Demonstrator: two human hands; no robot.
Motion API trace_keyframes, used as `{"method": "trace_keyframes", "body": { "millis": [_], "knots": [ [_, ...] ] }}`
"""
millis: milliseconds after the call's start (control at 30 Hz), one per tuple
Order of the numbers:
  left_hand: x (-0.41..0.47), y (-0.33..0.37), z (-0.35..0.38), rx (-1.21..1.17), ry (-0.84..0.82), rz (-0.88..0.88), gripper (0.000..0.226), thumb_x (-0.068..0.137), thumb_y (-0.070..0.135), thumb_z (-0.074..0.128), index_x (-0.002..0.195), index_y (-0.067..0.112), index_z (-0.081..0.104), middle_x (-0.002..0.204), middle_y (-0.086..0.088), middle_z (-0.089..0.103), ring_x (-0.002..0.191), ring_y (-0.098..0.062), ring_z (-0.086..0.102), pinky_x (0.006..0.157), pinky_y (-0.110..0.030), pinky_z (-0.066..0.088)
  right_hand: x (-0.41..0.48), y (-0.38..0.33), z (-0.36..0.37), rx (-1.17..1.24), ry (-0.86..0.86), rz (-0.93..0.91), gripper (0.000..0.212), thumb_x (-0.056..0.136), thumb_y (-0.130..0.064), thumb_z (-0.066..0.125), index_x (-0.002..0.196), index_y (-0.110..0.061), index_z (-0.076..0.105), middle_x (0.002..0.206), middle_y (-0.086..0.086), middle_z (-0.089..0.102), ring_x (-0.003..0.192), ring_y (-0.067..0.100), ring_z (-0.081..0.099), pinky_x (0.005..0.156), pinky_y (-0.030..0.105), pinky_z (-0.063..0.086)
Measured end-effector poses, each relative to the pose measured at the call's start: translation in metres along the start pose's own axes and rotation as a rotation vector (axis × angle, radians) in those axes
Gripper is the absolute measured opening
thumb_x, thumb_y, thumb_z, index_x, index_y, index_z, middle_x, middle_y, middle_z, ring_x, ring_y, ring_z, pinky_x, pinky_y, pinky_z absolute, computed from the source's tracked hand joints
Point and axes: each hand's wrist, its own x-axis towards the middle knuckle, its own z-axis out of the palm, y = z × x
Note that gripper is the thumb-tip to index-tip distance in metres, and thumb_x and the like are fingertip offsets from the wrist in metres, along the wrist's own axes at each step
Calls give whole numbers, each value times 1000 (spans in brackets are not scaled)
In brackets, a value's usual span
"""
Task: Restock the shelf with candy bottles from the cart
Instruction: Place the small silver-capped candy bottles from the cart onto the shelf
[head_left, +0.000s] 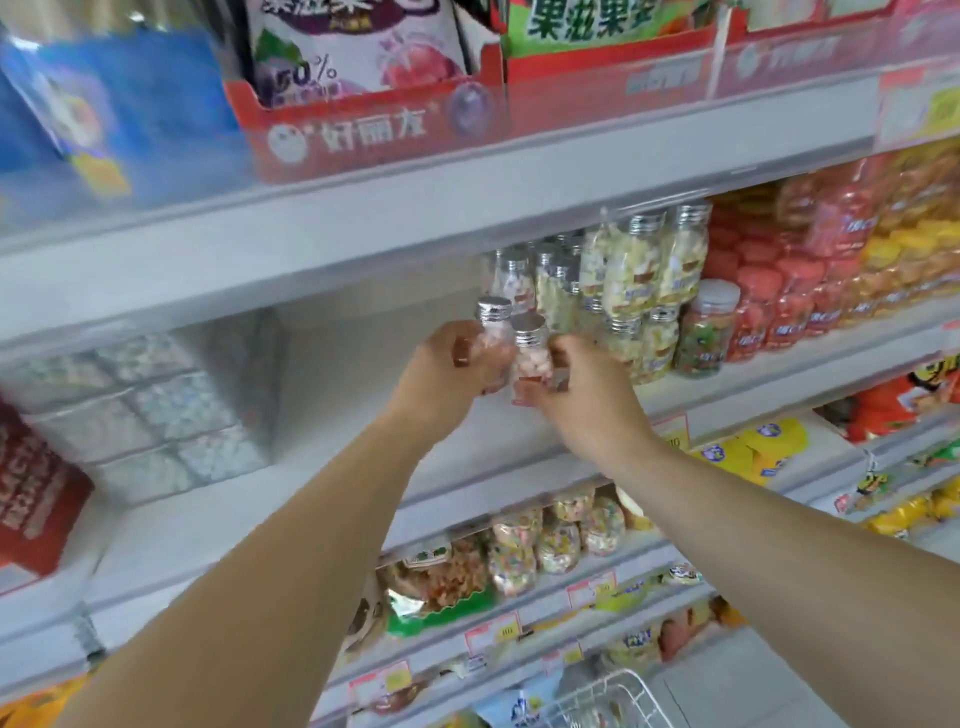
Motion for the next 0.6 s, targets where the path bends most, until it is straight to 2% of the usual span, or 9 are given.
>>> {"method": "trace_keyframes", "body": {
  "millis": [67, 133, 233, 300, 367, 400, 467, 533, 600],
  "knots": [
    [15, -13, 1, 13, -33, -9, 18, 91, 29, 69, 96, 15, 60, 80, 2, 60, 63, -4, 50, 53, -10, 36, 10, 5, 6, -140, 3, -3, 40, 84, -35, 76, 115, -15, 60, 117, 7, 66, 104, 26, 63, 81, 36, 52],
    [26, -21, 4, -25, -61, -42, 15, 90, 20, 70, 98, 13, 59, 89, 0, 63, 78, -13, 58, 65, -18, 46, 15, 7, 7, -212, -5, 9, 42, 86, -34, 73, 118, -12, 57, 122, 13, 62, 105, 31, 62, 80, 37, 50],
    [43, -28, 10, -54, -64, -60, 13, 88, 11, 71, 91, 7, 60, 91, 1, 65, 81, -16, 64, 73, -26, 54, 20, 4, 5, -231, -5, 31, 35, 91, -27, 68, 116, -8, 54, 105, 14, 66, 96, 34, 63, 75, 38, 50],
    [52, -29, 15, -56, -61, -57, 26, 85, 13, 74, 105, 4, 61, 95, 3, 66, 87, -19, 68, 80, -35, 55, 17, 5, 2, -221, 6, 20, 32, 91, -23, 65, 118, -8, 55, 104, 13, 65, 99, 34, 62, 77, 40, 52],
    [54, -27, 18, -53, -43, -66, 46, 82, 16, 78, 123, 12, 57, 107, 2, 66, 96, -20, 68, 86, -40, 57, 6, 2, -3, -204, -24, -10, 48, 89, -22, 67, 132, -11, 49, 121, 11, 59, 111, 30, 58, 88, 42, 50],
    [54, -26, 18, -58, -24, -76, 53, 81, 17, 79, 127, 15, 53, 111, 1, 64, 98, -20, 68, 85, -40, 56, -2, 0, -6, -196, -53, -20, 57, 89, -23, 68, 140, -14, 43, 132, 10, 53, 116, 28, 55, 92, 43, 49],
    [49, -26, 18, -35, 38, -94, 54, 81, 21, 80, 125, 17, 49, 113, 1, 61, 96, -17, 65, 72, -30, 53, -22, -4, -12, -193, -90, -52, 64, 92, -26, 66, 147, -19, 34, 141, 6, 42, 119, 27, 53, 94, 44, 48],
    [44, -28, 17, 61, 91, -81, 39, 84, 21, 76, 113, 17, 51, 111, 1, 59, 87, -14, 64, 59, -23, 44, -37, -7, -16, -248, -97, -151, 54, 94, -29, 62, 143, -20, 40, 138, 1, 42, 116, 24, 53, 91, 40, 48],
    [43, -31, 18, 143, 86, -38, 23, 86, 21, 72, 100, 19, 54, 113, -2, 59, 80, -13, 65, 57, -23, 41, -39, -9, -16, -369, -132, -219, 47, 97, -34, 56, 140, -20, 45, 136, -3, 44, 118, 23, 51, 89, 36, 45]
  ]
}}
